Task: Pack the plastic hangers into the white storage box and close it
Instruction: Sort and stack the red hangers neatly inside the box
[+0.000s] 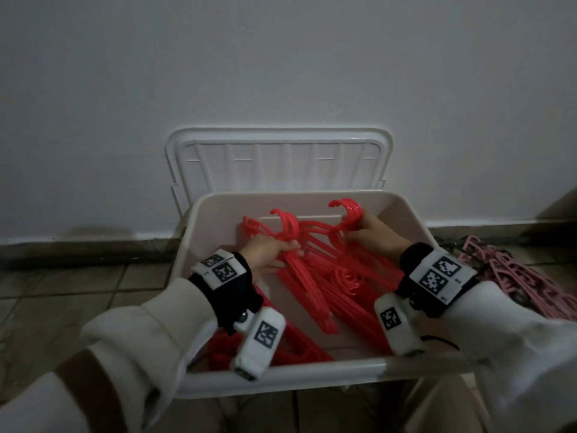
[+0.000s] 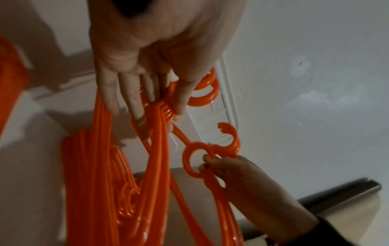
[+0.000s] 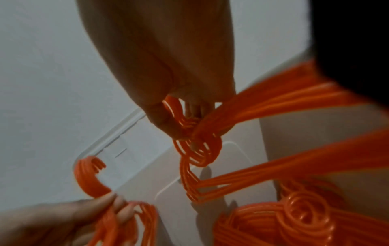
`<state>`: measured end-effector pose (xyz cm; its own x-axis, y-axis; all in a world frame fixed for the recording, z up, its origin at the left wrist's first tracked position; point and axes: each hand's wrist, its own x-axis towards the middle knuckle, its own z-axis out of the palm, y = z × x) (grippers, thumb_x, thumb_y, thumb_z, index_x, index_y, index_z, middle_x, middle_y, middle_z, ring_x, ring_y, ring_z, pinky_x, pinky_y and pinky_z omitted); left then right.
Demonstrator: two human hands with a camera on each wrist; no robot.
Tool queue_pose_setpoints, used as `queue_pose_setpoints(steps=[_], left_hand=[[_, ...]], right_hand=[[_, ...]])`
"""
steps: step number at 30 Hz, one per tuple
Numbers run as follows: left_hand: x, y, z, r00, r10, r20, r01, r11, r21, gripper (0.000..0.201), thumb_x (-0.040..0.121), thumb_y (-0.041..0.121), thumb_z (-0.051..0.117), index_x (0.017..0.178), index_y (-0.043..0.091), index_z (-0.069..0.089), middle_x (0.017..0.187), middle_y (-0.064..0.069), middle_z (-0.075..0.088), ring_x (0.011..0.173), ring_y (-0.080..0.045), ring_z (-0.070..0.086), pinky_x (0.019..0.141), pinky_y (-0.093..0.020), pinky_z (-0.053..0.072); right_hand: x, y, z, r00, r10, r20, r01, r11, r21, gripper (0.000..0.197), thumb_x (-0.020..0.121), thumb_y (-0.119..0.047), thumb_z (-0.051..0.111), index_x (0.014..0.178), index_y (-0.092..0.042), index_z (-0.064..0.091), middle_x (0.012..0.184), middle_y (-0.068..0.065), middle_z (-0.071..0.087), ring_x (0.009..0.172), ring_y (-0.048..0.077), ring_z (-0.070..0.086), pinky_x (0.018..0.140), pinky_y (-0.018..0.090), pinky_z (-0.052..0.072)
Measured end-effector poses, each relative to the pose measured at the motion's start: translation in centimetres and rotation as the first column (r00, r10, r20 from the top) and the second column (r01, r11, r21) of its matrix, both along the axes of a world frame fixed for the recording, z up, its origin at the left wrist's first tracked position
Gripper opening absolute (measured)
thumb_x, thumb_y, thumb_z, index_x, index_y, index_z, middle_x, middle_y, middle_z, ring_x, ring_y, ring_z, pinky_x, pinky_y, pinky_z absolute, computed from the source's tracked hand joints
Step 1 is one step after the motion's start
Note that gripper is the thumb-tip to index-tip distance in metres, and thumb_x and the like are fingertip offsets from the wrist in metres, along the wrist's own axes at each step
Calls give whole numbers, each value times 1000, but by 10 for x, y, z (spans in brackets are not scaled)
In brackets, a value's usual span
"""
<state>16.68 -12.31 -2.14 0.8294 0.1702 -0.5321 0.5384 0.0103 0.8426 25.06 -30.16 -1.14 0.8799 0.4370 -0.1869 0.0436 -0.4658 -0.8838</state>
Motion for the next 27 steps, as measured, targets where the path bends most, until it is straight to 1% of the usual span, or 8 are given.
queue_pose_setpoints(steps=[3, 6, 9, 11, 15, 20, 25, 27], left_hand=[[-3, 13, -5, 998, 5, -56, -3, 999, 38, 18, 95, 20, 47, 78, 19, 53, 50, 13, 63, 74, -13, 59, 71, -23, 39], [-8, 21, -4, 995, 56, -78, -53, 998, 40, 26, 94, 12, 42, 70, 13, 49, 57, 0, 58, 34, -6, 47, 42, -13, 37], [-9, 28, -4, 991, 117, -67, -114, 993, 40, 24, 92, 13, 42, 68, 14, 47, 60, 0, 53, 33, -9, 45, 40, -15, 35], [-9, 30, -5, 990, 130, -60, -129, 991, 33, 26, 91, 13, 42, 66, 14, 47, 51, 1, 52, 37, -12, 43, 46, -18, 32], [-15, 33, -3, 992, 110, -66, -105, 992, 72, 31, 91, 10, 40, 61, 12, 46, 33, 5, 47, 26, -8, 44, 33, -11, 33], [-18, 36, -2, 993, 93, -70, -88, 993, 74, 30, 92, 11, 40, 63, 12, 46, 33, 6, 48, 30, -7, 48, 33, -12, 36], [-19, 38, -2, 994, 76, -79, -72, 996, 48, 29, 93, 13, 39, 65, 12, 46, 38, 5, 50, 31, -7, 49, 32, -11, 37], [-20, 38, -1, 994, 78, -74, -74, 996, 47, 28, 93, 12, 40, 66, 11, 46, 42, 2, 51, 28, -7, 48, 30, -11, 34]], right_hand=[[18, -13, -13, 988, -153, 38, 156, 978, -139, 51, 71, -4, 55, 122, 0, 48, 89, 20, 61, 72, 25, 59, 66, 41, 50], [20, -20, -8, 956, -233, 177, 274, 927, -258, 45, 84, -9, 51, 127, 0, 42, 99, 14, 56, 91, 28, 56, 83, 42, 47], [15, -22, -3, 961, -215, 176, 250, 944, -213, 49, 83, 4, 45, 130, 0, 32, 82, 7, 53, 78, 30, 58, 65, 37, 48], [14, -23, -2, 944, -227, 238, 286, 924, -254, 44, 82, 4, 44, 125, -1, 36, 86, 7, 53, 86, 37, 59, 71, 46, 50], [6, -22, 11, 920, -1, 392, 242, 788, -566, 43, 88, -6, 47, 128, 2, 33, 118, 21, 58, 110, 38, 55, 98, 48, 37], [-1, -2, 27, 833, 254, 491, 268, 591, -761, 31, 91, -18, 43, 116, 0, 43, 116, 20, 60, 108, 33, 57, 94, 40, 38], [6, 19, 27, 943, 16, 332, 213, 736, -642, 24, 92, -11, 43, 106, 6, 52, 117, 25, 56, 112, 38, 54, 89, 38, 42], [9, 20, 19, 972, -105, 212, 204, 823, -530, 17, 93, -6, 44, 79, -5, 55, 109, 22, 59, 93, 33, 59, 83, 33, 42]])
